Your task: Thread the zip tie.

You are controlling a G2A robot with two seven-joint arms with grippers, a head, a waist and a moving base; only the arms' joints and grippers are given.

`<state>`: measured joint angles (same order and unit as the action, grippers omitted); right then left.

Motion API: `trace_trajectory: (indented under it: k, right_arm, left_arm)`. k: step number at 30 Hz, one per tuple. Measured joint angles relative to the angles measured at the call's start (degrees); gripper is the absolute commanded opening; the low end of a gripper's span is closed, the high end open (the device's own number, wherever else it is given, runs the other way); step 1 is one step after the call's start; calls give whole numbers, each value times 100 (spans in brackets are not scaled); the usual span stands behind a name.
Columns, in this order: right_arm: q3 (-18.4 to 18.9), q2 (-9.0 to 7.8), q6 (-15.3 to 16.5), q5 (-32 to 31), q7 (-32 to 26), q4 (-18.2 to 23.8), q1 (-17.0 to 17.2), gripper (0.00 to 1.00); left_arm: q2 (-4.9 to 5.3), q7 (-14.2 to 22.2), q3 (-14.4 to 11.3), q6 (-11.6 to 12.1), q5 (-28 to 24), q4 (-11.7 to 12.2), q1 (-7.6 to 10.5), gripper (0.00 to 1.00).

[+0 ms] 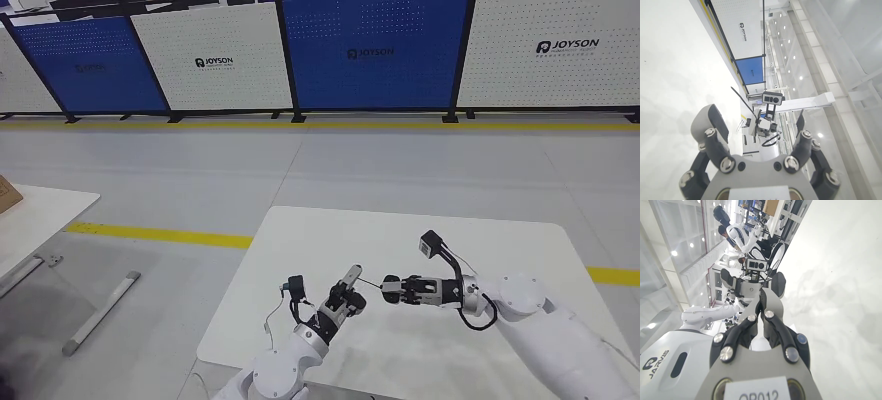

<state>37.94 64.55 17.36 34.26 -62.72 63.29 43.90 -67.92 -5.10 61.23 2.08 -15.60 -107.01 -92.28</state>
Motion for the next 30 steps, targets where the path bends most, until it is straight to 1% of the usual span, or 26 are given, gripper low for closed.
trace_trajectory:
  k: [3,7,9,11,13,16,27,30]
  right_arm:
    - [59,-5,72,89,-33,84,65,0]
    - [255,-38,187,289,-733,-29,27,0]
    - [282,-32,119,389,-1081,-113,-24,0]
    - [253,-5,-44,472,-1470,-211,-107,0]
    - [144,46,-262,655,-1777,-328,-209,0]
    - [80,76,-337,904,-1697,-415,-254,0]
    - [85,73,-328,865,-1692,-409,-249,0]
    - [140,69,-384,878,-1548,-370,-189,0]
  left_arm:
    - [0,0,0,0,0,0,0,100]
    - [0,0,0,0,0,0,0,100]
    - [0,0,0,0,0,0,0,100]
    - [0,0,0,0,0,0,0,100]
    - [0,0,0,0,0,0,0,100]
    - [0,0,0,0,0,0,0,100]
    - [0,0,0,0,0,0,0,100]
    - [0,0,0,0,0,0,0,100]
